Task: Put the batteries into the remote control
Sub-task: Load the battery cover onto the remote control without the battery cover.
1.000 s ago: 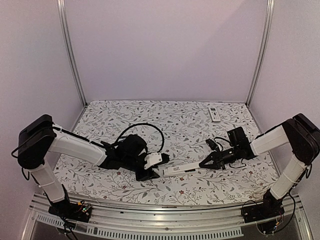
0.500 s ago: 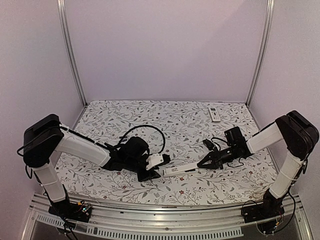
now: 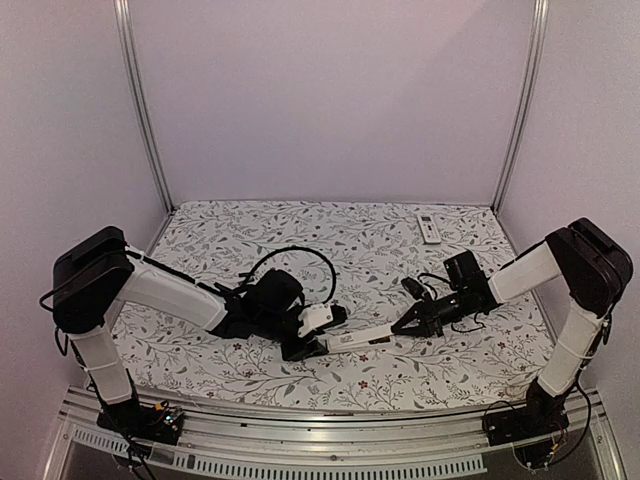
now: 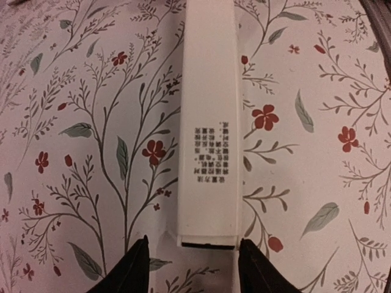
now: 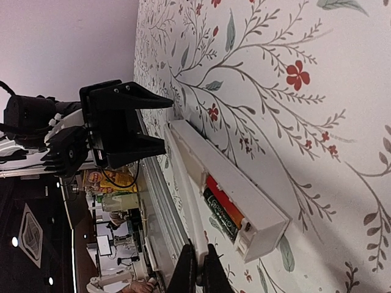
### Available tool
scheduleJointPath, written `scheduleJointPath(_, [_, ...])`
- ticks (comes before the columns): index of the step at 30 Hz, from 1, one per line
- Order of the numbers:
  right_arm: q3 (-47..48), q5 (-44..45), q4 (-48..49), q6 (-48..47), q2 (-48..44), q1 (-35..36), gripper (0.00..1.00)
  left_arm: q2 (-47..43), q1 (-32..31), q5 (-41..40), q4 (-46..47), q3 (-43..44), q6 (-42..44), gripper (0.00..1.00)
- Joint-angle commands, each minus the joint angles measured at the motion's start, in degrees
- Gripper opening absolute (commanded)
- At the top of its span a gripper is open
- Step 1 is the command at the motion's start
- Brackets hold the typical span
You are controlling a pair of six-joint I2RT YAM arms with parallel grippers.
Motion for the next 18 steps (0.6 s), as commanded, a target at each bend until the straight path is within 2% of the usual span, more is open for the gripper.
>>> scheduleJointPath(1, [0.4, 2.7, -0.9, -0.1, 1.1, 0.9, 0.0, 1.1, -0.7, 1.7, 0.3, 0.8, 0.0, 0.51])
scheduleJointPath(5, [0.2, 3.2, -0.7, 0.6, 0.1, 1.0, 0.0, 1.3, -1.3, 1.8, 1.0, 1.1, 0.6, 0.56])
scheduleJointPath(11, [0.5, 3.2, 0.1, 1.6, 0.1, 1.6, 0.0, 3.2, -1.4, 1.3, 2.2, 2.3, 1.6, 0.58])
scheduleJointPath(15, [0.9, 3.1, 0.0, 1.3, 1.1, 1.6, 0.0, 5.2, -1.4, 0.4, 1.1, 3.9, 1.8, 0.48])
scheduleJointPath(18, [0.5, 3.1, 0.0, 1.3, 1.2, 1.6, 0.0, 5.4, -1.4, 1.3, 1.0, 4.2, 1.5, 0.47])
